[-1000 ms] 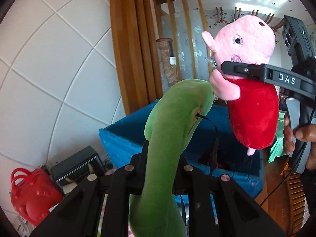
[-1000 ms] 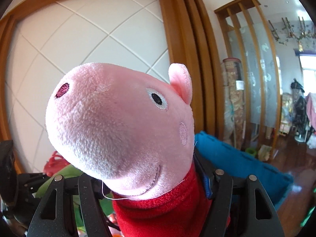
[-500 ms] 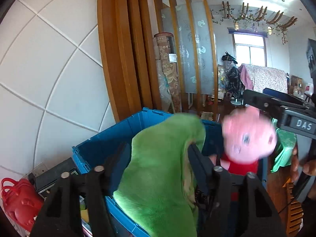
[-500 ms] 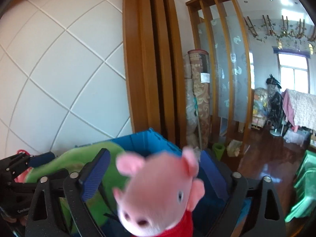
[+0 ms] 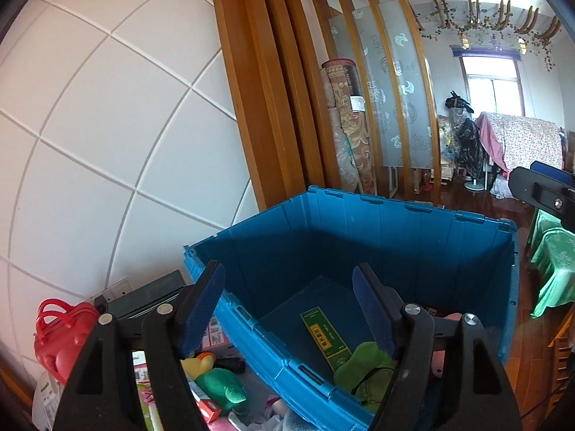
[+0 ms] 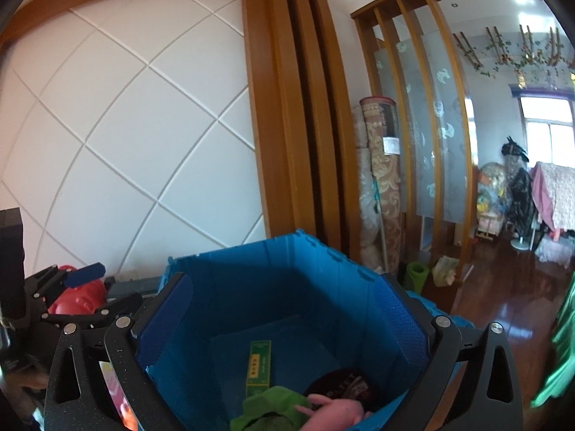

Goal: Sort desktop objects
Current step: 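Carry both plush items into the blue bin and open both tools, then move both tools back from the bin over the table pile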

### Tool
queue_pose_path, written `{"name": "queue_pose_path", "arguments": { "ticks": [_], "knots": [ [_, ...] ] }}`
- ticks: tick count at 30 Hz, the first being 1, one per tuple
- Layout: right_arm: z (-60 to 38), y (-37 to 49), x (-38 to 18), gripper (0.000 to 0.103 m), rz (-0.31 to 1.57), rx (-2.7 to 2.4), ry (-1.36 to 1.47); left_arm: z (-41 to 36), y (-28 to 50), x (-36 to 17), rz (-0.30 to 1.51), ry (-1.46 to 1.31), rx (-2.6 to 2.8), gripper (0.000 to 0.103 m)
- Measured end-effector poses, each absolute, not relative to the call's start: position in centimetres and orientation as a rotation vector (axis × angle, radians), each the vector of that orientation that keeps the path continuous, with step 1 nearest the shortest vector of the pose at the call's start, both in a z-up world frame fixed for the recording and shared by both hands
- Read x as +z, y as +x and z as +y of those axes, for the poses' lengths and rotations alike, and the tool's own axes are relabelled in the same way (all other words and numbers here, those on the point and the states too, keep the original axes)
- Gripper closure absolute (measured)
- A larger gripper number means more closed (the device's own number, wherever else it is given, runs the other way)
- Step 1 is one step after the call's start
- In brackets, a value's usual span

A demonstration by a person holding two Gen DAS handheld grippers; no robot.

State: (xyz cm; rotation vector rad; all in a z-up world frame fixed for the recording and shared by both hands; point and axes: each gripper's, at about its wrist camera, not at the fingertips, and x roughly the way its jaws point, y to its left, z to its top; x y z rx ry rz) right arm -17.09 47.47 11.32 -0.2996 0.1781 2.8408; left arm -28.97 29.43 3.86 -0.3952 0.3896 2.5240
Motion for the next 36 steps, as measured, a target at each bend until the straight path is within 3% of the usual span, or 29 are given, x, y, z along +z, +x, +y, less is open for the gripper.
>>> {"name": "queue_pose_path", "arguments": {
  "ticks": [12,36],
  "knots": [
    [42.4,-16.4,10.0,0.000,0.165,2.933,-0.352,23.4,-27.4,2.2,0.364,-0.431,2.665,0.030],
    [22.9,-14.7,5.9,0.000,0.122,2.916,-0.506,5.9,-24.1,-1.6,0.373,-0.544,2.724,0.030]
  ]
}}
